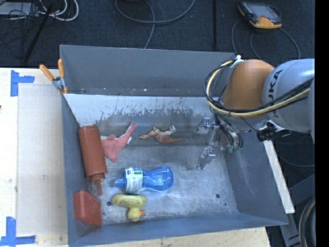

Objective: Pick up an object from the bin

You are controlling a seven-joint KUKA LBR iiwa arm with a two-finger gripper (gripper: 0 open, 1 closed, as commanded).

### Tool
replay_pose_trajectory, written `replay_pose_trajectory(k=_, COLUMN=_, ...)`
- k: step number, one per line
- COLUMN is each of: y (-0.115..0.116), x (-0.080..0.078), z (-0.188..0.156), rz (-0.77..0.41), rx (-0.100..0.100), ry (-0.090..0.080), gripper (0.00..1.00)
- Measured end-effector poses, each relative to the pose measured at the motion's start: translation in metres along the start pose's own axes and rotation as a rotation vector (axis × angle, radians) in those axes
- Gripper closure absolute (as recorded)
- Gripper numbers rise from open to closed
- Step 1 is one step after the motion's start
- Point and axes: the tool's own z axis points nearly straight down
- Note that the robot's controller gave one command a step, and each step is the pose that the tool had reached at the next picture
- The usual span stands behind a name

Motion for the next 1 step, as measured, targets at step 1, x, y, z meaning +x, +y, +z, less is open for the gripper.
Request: replay_pose_trajectory(k=1, y=0.0256, x=-0.0015, z=0.0046, rz=-0.064, rx=0.0, ry=0.005, gripper=0.0)
